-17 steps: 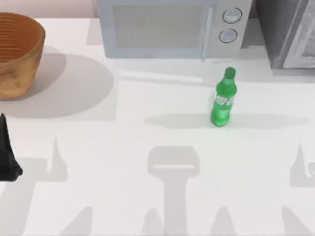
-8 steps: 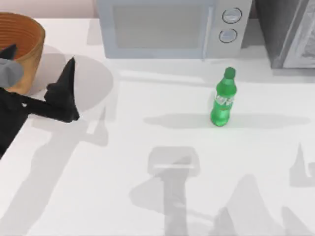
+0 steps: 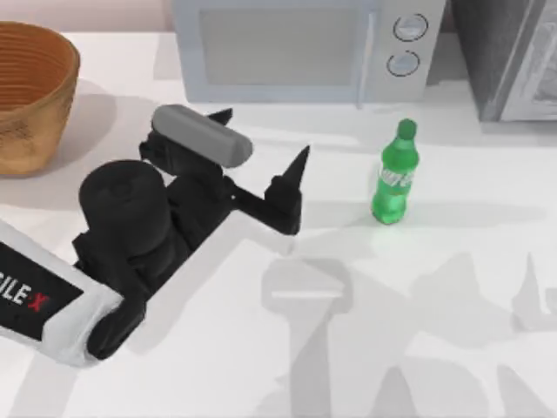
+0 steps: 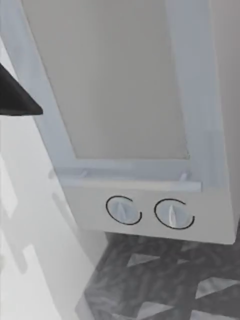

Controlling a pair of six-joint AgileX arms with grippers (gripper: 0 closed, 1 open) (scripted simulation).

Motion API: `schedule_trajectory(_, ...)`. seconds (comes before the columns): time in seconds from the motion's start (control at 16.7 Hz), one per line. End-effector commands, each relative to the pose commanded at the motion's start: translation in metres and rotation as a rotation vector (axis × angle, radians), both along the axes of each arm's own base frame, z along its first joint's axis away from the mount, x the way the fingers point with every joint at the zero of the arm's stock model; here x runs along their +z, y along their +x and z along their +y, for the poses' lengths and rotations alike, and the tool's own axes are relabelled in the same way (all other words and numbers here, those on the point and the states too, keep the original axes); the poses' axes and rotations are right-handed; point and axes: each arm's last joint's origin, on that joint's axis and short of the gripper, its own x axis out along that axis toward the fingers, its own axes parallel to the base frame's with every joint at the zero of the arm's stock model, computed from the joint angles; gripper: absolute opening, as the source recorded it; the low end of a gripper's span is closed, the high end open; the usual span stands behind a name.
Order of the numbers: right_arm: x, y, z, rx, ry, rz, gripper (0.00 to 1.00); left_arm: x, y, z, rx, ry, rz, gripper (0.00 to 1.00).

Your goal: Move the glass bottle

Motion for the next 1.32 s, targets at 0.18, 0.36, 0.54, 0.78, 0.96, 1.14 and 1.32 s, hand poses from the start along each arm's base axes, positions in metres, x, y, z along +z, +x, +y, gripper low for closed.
schedule_trajectory(0.18, 0.000, 0.000, 0.000, 0.000, 0.000, 0.000, 1.00, -0.043, 0.003, -0.034, -0.081, 0.001, -0.002, 1.00)
schedule_trajectory(0.36, 0.000, 0.000, 0.000, 0.000, 0.000, 0.000, 1.00, -0.079, -0.002, -0.056, -0.144, -0.005, -0.013, 1.00)
schedule_trajectory(0.54, 0.000, 0.000, 0.000, 0.000, 0.000, 0.000, 1.00, -0.096, -0.007, -0.069, -0.181, -0.018, -0.032, 1.00)
schedule_trajectory(0.78, 0.000, 0.000, 0.000, 0.000, 0.000, 0.000, 1.00, -0.098, -0.007, -0.070, -0.186, -0.021, -0.036, 1.00)
schedule_trajectory(0.96, 0.000, 0.000, 0.000, 0.000, 0.000, 0.000, 1.00, -0.098, -0.007, -0.069, -0.182, -0.019, -0.032, 1.00)
schedule_trajectory(1.14, 0.000, 0.000, 0.000, 0.000, 0.000, 0.000, 1.00, -0.100, 0.004, -0.081, -0.186, -0.019, -0.033, 1.00)
schedule_trajectory(1.32, 0.000, 0.000, 0.000, 0.000, 0.000, 0.000, 1.00, -0.101, 0.026, -0.104, -0.187, -0.022, -0.037, 1.00)
